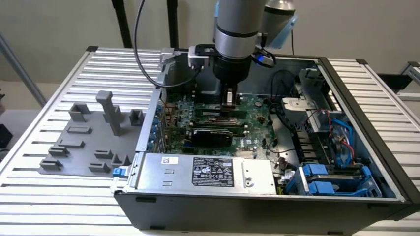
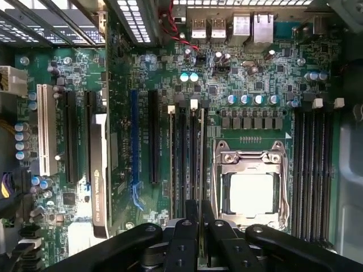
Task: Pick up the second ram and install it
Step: 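Insert the second ram into the second slot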
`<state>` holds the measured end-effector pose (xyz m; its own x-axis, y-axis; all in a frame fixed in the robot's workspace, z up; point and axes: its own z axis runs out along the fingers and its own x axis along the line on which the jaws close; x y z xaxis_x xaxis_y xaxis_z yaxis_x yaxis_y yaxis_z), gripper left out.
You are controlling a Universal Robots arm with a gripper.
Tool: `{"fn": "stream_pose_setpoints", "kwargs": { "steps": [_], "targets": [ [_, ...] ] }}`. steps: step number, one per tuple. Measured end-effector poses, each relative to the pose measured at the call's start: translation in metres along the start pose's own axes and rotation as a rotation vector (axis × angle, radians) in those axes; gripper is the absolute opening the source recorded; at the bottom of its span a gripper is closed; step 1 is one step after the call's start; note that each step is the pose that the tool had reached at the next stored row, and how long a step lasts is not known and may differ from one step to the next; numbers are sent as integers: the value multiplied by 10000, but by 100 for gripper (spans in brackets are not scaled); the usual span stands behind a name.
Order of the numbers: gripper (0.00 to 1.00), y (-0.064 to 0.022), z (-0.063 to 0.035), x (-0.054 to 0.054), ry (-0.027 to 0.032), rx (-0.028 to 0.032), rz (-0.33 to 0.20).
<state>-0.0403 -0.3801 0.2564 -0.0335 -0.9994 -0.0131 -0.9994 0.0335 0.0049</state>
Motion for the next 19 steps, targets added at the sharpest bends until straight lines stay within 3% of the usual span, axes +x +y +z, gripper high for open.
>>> {"fn": "stream_pose_setpoints", "kwargs": {
  "steps": [11,19],
  "targets": [
    [0,-1,199,19,-37,1,-17],
    [0,-1,215,19,-39,1,-53]
  ]
}}
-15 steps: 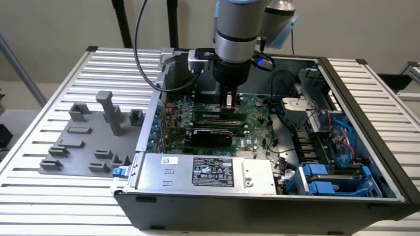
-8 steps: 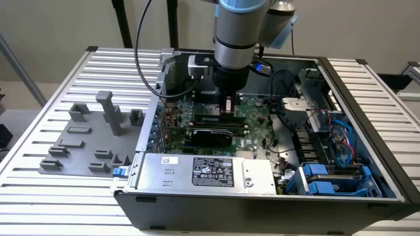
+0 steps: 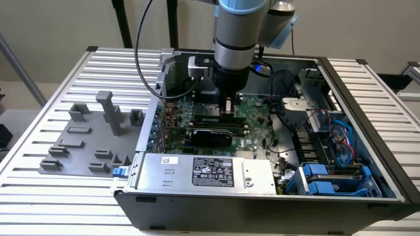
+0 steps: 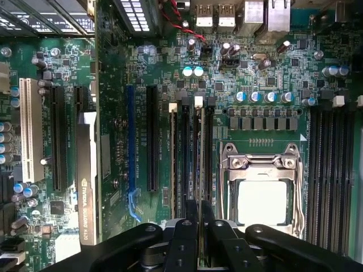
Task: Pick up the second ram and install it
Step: 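Insert the second ram into the second slot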
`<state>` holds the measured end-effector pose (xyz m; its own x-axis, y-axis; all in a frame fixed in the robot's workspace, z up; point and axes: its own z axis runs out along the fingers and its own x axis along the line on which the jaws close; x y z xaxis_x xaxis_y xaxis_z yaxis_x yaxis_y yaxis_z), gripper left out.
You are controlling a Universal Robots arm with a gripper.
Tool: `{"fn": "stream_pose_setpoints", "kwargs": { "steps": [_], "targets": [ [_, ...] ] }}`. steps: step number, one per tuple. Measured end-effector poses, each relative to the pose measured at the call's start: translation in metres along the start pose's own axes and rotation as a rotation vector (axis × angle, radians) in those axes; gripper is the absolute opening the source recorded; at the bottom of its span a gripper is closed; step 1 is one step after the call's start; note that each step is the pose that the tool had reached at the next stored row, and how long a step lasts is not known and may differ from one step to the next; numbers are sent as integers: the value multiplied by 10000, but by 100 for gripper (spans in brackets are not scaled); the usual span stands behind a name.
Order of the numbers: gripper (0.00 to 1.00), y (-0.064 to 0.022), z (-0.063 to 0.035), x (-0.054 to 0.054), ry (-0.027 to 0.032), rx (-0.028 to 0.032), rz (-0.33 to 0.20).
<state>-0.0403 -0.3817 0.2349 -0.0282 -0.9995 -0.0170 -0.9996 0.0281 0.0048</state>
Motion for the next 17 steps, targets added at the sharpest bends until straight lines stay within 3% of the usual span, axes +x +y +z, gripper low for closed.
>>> {"fn": "stream_pose_setpoints", "kwargs": {
  "steps": [17],
  "targets": [
    [0,1,49,-4,19,-3,-178]
  ]
}}
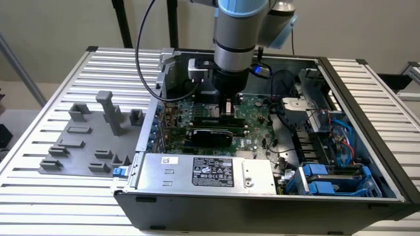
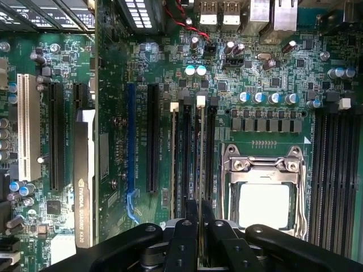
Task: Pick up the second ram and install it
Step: 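Insert the second ram into the second slot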
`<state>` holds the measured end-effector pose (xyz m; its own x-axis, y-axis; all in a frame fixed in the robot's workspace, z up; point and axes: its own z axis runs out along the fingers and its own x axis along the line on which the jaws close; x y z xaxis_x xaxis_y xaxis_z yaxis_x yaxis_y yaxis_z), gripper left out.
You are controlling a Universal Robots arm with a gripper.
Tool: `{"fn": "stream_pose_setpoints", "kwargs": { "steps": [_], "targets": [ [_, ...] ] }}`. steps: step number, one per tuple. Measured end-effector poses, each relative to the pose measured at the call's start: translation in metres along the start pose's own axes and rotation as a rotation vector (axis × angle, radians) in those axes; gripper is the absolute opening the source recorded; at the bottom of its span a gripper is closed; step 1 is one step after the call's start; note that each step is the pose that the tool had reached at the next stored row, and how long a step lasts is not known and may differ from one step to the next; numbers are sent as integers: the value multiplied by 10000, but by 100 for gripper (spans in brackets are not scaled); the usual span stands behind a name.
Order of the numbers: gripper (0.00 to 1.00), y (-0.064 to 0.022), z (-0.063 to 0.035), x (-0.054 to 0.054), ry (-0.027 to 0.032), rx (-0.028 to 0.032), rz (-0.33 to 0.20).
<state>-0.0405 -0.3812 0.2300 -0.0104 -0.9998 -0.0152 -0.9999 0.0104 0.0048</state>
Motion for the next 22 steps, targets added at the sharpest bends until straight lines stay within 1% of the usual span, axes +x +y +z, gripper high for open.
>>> {"fn": "stream_pose_setpoints", "kwargs": {
  "steps": [22],
  "targets": [
    [0,6,46,-18,-1,-1,5]
  ]
}}
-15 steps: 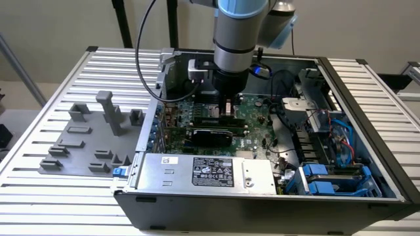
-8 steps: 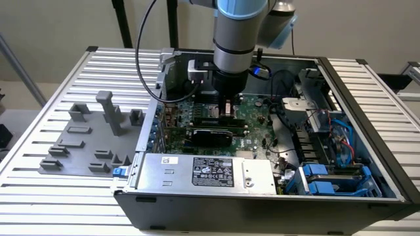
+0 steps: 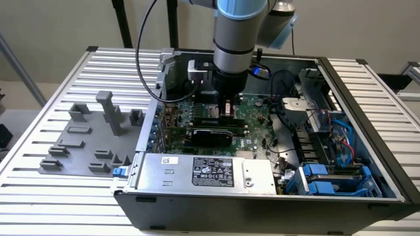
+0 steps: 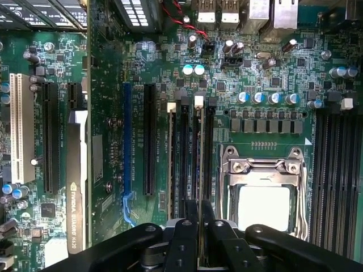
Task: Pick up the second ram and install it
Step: 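Insert the second ram into the second slot, then press down the second ram until it locks into place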
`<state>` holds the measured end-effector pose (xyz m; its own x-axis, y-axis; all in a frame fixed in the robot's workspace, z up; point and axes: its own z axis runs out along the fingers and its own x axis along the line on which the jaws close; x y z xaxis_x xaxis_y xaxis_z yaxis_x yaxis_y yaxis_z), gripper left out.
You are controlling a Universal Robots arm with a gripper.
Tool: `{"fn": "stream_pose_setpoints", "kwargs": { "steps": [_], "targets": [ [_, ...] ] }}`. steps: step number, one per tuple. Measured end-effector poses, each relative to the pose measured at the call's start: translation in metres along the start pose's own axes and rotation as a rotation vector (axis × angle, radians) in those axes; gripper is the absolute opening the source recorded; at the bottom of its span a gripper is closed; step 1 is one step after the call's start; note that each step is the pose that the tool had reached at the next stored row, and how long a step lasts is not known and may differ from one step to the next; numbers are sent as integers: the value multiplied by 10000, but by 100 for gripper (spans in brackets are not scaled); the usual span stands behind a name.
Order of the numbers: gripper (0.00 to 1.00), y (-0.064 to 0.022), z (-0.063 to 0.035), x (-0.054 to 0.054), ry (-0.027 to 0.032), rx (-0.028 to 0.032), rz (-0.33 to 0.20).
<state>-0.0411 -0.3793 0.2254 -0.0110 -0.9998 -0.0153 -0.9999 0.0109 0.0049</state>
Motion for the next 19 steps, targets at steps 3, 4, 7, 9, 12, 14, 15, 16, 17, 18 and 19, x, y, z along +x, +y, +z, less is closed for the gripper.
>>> {"fn": "stream_pose_setpoints", "kwargs": {
  "steps": [3,4,7,9,12,14,15,16,17,18,19],
  "targets": [
    [0,0,2,-1,-2,1,0],
    [0,0,2,-1,-2,1,2],
    [0,-8,2,0,-3,-1,1],
    [0,-13,2,0,-4,-4,0],
    [0,-14,1,2,-2,-4,1],
    [0,-13,1,5,-3,-4,1],
    [0,-12,2,6,-3,-4,1],
    [0,-11,2,7,-3,-4,-2],
    [0,-7,1,7,-3,-4,-2],
    [0,-4,1,8,-2,-4,-2],
    [0,-2,1,8,-2,-5,-4]
  ]
}}
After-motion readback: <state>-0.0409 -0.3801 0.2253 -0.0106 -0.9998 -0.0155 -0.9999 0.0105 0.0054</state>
